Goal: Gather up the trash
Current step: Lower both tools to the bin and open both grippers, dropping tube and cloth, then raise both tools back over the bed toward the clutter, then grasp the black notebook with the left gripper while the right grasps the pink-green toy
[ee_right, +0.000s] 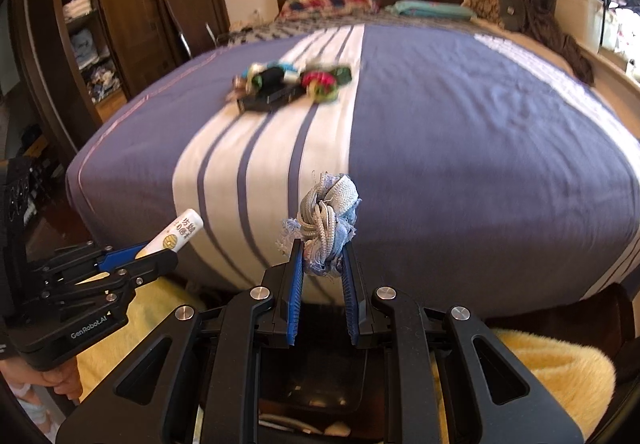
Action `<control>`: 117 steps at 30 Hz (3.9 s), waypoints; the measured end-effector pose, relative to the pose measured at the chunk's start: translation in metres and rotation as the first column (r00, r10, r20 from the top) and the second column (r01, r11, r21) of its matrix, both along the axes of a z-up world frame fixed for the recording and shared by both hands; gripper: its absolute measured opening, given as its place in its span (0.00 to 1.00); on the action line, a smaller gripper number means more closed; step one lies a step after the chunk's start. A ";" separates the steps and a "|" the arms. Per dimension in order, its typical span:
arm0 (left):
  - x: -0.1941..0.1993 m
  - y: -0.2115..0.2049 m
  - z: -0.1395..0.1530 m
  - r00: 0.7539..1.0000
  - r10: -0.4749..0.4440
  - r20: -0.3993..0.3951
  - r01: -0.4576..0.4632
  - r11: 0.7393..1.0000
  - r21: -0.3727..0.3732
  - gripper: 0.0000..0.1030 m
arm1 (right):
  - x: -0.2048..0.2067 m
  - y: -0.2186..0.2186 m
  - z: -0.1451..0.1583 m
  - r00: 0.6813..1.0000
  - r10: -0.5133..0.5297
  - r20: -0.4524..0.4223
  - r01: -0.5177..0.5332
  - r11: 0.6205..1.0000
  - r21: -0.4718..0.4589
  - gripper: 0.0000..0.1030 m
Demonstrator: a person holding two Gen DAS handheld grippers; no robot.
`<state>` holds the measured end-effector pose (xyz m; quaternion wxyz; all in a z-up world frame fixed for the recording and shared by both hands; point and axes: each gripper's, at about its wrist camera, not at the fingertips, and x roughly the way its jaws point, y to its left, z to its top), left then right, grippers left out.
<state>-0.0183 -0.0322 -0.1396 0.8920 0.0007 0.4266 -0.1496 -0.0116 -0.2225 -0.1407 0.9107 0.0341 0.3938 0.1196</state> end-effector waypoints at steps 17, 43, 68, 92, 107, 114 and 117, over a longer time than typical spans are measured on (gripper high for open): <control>0.015 -0.005 -0.106 0.955 -0.028 -0.294 0.029 1.000 -0.001 0.19 | 0.010 0.016 -0.105 0.950 0.041 -0.310 -0.032 0.999 0.035 0.19; 0.032 -0.006 -0.134 0.927 -0.023 -0.374 0.032 0.999 0.019 0.61 | 0.036 0.009 -0.120 0.936 -0.027 -0.351 0.029 1.000 -0.001 0.77; 0.038 0.024 0.000 0.996 0.087 -0.002 -0.087 0.994 0.070 0.92 | 0.044 -0.031 -0.001 0.988 -0.150 -0.021 0.149 0.989 -0.018 0.97; 0.146 0.041 0.030 0.993 0.108 0.053 -0.113 0.989 0.096 0.92 | 0.174 0.008 0.023 0.998 -0.055 0.031 0.056 0.998 -0.040 0.96; 0.190 0.021 0.018 0.999 0.048 0.005 -0.048 0.997 0.063 0.92 | 0.236 0.039 0.009 0.999 0.048 0.010 -0.047 0.996 -0.074 0.29; 0.217 0.002 0.012 1.000 0.015 -0.002 -0.015 0.999 0.032 0.92 | 0.223 0.026 0.014 0.999 0.037 0.026 -0.035 0.997 -0.068 0.27; 0.228 -0.003 0.009 1.000 0.011 -0.001 -0.011 1.000 0.029 0.92 | 0.215 0.015 0.014 0.999 0.024 0.025 -0.023 0.998 -0.059 0.27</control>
